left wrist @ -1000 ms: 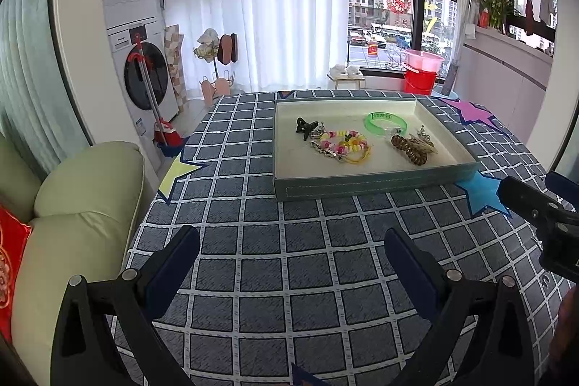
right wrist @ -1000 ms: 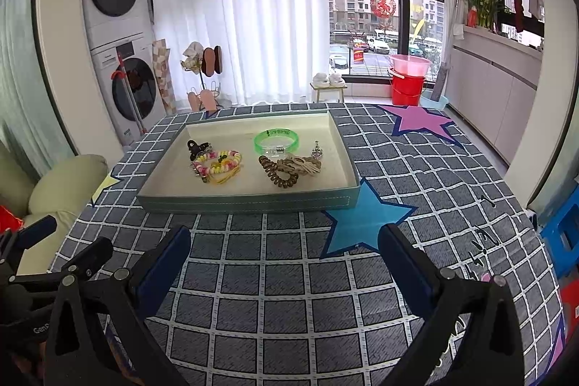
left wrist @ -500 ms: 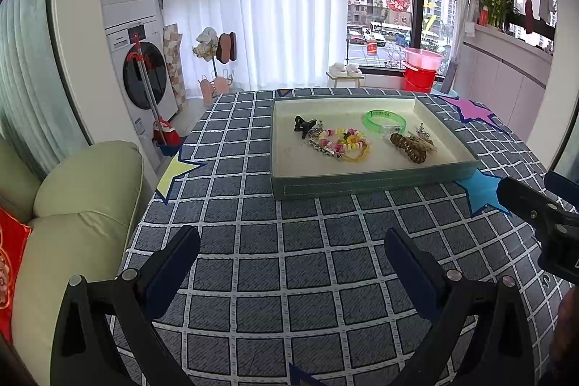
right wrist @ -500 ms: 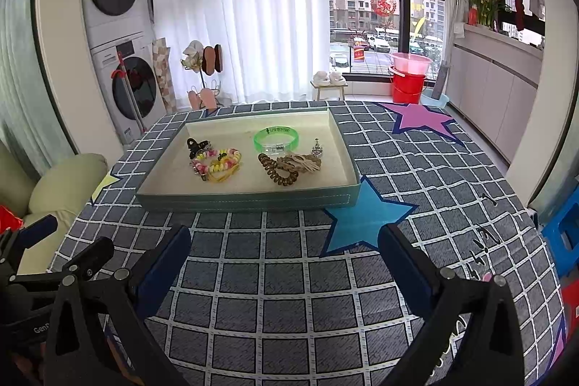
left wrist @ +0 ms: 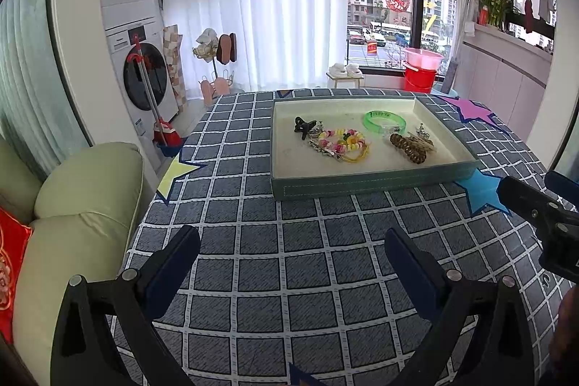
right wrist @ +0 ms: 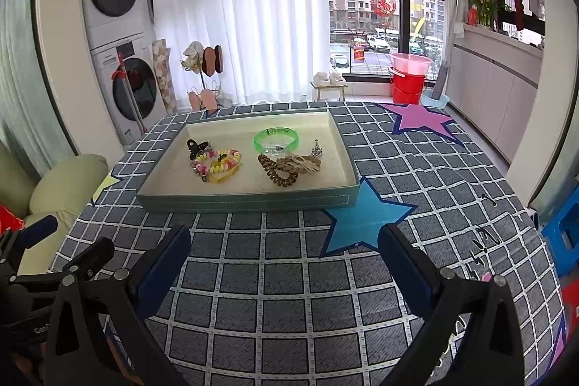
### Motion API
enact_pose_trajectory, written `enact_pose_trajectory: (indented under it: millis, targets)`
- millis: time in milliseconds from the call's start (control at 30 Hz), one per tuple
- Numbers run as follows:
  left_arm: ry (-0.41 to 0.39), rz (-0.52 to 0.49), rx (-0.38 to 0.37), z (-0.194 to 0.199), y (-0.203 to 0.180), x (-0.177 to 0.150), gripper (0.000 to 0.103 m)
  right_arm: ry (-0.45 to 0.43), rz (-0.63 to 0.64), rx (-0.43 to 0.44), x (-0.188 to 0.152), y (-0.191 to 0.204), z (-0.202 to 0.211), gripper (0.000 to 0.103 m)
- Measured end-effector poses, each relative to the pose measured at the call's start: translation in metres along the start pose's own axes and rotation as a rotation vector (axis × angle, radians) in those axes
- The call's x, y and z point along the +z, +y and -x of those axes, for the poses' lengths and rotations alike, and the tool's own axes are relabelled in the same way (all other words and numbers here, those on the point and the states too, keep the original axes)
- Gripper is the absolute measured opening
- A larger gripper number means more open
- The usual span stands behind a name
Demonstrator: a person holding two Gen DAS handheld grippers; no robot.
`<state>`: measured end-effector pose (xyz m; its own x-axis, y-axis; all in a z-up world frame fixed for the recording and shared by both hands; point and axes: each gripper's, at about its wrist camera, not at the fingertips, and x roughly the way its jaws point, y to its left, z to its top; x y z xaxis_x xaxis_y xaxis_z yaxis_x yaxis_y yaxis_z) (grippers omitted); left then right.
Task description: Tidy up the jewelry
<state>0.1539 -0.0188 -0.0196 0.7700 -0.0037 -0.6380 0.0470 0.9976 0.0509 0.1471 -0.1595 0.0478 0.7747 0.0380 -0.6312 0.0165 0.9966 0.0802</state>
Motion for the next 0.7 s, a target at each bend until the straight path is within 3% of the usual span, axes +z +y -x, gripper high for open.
enact_pose_trajectory:
  millis: [700]
  targets:
    - [0.004, 0.003, 0.002, 0.0015, 0.0020, 0.0005, 0.103, -0.002, 0.002, 0.003, -0.0005, 0.0012, 0.0017, 0.103]
